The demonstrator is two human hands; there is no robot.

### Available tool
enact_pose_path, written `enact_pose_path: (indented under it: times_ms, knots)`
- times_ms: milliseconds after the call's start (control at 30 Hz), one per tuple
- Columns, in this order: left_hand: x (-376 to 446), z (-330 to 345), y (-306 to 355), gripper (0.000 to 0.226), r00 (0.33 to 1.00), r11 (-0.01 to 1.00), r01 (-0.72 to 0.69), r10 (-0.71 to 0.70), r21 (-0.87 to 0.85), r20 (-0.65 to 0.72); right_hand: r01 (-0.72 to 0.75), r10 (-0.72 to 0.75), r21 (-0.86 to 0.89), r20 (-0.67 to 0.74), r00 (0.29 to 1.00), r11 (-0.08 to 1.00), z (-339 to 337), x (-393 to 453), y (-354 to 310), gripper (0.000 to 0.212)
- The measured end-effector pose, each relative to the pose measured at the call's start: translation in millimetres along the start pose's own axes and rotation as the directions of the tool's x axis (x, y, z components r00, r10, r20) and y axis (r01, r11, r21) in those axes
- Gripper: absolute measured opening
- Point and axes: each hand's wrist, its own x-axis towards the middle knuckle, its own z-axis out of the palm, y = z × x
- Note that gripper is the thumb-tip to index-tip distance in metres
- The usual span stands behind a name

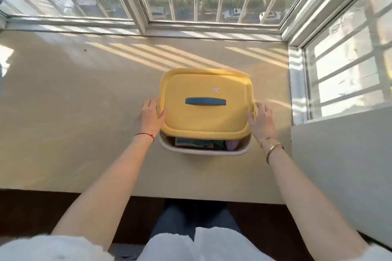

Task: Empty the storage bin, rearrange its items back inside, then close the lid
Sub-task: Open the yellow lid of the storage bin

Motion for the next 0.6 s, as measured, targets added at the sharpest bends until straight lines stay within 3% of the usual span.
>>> enact_pose_path:
  times_ms: [167,367,600]
  knots:
    - [12.5,22.0,-1.4,0.048,0.998,0.997,0.068,-0.068,-0.047,0.013,-0.077,0.076,0.039,0.010,0.997,0.996,15.9,11.4,4.8,0.047]
    - [20.7,38.2,-2.0,0.051,0.986,0.977,0.159,-0.165,-0.143,-0.029,-0.042,0.051,0.118,-0.073,0.996,0.992,23.1,19.4,10.5,0.038]
    - [32.5,37.5,-7.2,0.054,0.989,0.976,0.092,-0.113,-0.200,-0.094,-0.007,0.049,0.230,-0.177,0.983,0.973,20.8,31.7,2.1,0.034]
